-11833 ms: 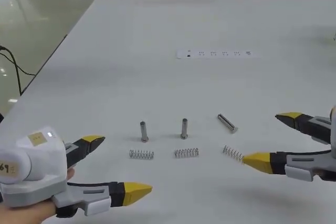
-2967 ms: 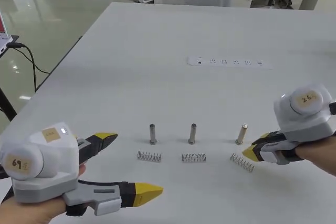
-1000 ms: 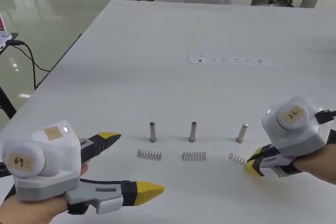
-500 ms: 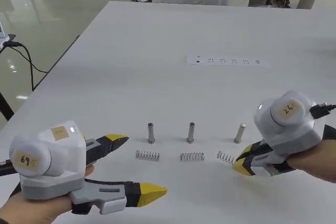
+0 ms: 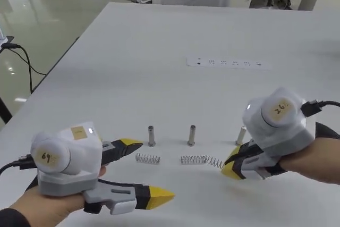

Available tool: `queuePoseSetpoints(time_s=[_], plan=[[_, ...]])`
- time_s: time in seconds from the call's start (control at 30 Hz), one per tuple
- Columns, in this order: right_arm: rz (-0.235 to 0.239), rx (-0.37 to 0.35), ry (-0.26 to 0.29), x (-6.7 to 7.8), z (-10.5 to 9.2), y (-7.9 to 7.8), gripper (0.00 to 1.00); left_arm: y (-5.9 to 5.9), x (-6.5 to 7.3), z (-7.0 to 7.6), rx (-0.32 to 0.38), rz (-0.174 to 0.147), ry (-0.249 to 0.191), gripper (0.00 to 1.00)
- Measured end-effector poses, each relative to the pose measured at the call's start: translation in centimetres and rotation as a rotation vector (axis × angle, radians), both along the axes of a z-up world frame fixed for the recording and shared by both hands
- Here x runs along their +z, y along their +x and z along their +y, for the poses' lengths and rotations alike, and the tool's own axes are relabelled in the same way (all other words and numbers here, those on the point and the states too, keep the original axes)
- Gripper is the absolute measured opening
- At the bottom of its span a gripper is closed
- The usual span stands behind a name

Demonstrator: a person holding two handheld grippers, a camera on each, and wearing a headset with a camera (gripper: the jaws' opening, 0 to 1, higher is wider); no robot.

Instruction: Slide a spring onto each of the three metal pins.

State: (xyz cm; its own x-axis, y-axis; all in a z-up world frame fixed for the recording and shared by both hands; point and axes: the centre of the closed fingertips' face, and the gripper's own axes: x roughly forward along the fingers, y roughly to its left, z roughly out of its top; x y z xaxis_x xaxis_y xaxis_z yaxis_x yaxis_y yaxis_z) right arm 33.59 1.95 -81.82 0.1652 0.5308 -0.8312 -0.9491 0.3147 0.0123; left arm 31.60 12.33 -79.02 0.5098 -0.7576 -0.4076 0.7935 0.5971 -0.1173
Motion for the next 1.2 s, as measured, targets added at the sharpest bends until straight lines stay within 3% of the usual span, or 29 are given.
queuePoseSetpoints(time_s=[0.3, 0.47, 0.73, 1.2], plan=[[-0.001, 0.046, 0.004, 0.3, 1.2, -0.7, 0.13, 0.1, -0.7, -1.2, -0.055, 0.006, 0.01, 0.66], [0.001, 0.077, 0.011, 0.4, 1.9, -1.3, 0.13, 0.1, -1.0, -1.5, -0.061, 0.022, -0.017, 0.6], [0.003, 0.14, 0.016, 0.5, 2.8, -2.3, 0.13, -0.4, -1.4, -3.0, -0.12, 0.012, -0.002, 0.52], [0.002, 0.244, 0.0, 0.7, 3.6, -3.6, 0.13, -1.4, -1.4, -4.3, -0.195, -0.006, 0.009, 0.37]])
